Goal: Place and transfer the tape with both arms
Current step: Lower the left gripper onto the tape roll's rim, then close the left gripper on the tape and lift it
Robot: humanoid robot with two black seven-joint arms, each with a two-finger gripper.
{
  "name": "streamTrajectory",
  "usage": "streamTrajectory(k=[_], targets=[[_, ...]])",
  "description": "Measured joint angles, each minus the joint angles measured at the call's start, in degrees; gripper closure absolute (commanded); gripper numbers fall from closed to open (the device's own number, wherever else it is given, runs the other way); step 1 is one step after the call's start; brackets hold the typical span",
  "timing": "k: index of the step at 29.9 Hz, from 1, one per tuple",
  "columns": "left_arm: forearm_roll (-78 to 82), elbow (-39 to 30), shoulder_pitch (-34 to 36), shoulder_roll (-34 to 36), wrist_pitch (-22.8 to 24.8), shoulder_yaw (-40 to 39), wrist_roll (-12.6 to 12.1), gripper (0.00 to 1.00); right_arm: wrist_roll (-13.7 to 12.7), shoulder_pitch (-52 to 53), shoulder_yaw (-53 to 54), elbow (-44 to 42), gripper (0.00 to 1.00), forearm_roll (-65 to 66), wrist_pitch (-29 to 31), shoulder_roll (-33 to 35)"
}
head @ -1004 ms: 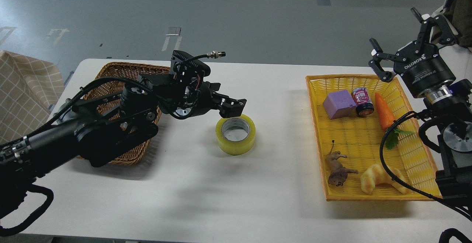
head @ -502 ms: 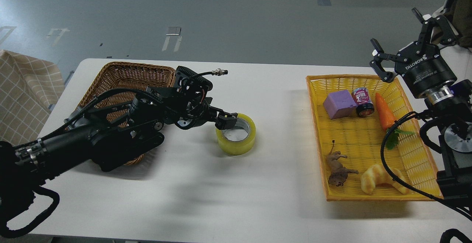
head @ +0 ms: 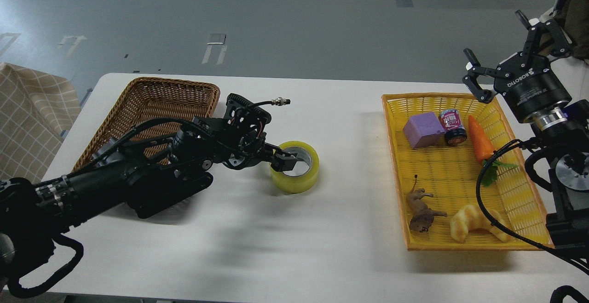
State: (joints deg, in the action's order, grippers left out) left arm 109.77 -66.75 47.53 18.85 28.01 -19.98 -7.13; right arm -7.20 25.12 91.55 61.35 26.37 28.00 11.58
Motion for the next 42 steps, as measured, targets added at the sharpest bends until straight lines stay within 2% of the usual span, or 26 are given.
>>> streamTrajectory(k=[7,10,15,16,19,21,24,25,27,30,31,35,42], targets=[[0.0,1.0,0.0,-1.0,0.0,0.6,0.3,0.1,0.0,-0.2,0.1,0.0,0.0,0.0,0.0,0.0],[0.1,1.9,0.0,-1.7,0.0,0.9,0.3,0.23,0.0,-0.3,0.2,0.0,0.0,0.0,0.0,0.0],[0.1,2.5,0.1,-2.1,0.0,1.0,0.4,0.26,0.1,-0.5,0.5,0.0,0.0,0.0,0.0,0.0],[0.1,2.5,0.1,-2.2,0.0,1.0,0.4,0.31,0.1,-0.5,0.5,0.0,0.0,0.0,0.0,0.0],[0.1,2.6,0.1,-2.6,0.0,1.0,0.4,0.33,0.1,-0.6,0.5,0.0,0.0,0.0,0.0,0.0],[0.1,2.9,0.1,-2.9,0.0,1.2,0.4,0.39,0.1,-0.6,0.5,0.0,0.0,0.0,0.0,0.0],[0.1,4.2,0.1,-3.0,0.0,2.0,0.4,0.56,0.1,-0.7,0.5,0.0,0.0,0.0,0.0,0.0],[0.1,4.5,0.1,-3.0,0.0,2.1,0.4,0.68,0.1,-0.7,0.5,0.0,0.0,0.0,0.0,-0.1],[0.0,4.9,0.1,-3.1,0.0,2.3,0.4,0.87,0.1,-0.8,0.5,0.0,0.0,0.0,0.0,-0.1],[0.0,5.2,0.0,-3.1,0.0,2.6,0.5,0.9,0.1,-0.9,0.5,0.0,0.0,0.0,0.0,-0.1],[0.0,5.2,0.0,-3.1,0.0,2.7,0.4,1.0,0.1,-0.9,0.5,0.0,0.0,0.0,0.0,-0.1],[0.2,5.2,0.5,-3.8,0.0,2.9,1.0,1.0,0.1,-0.9,0.5,0.0,0.0,0.0,0.0,-0.2],[0.2,4.2,1.8,-3.8,0.0,2.9,4.7,1.0,0.1,-0.9,0.5,0.1,0.0,0.0,0.0,-0.4]])
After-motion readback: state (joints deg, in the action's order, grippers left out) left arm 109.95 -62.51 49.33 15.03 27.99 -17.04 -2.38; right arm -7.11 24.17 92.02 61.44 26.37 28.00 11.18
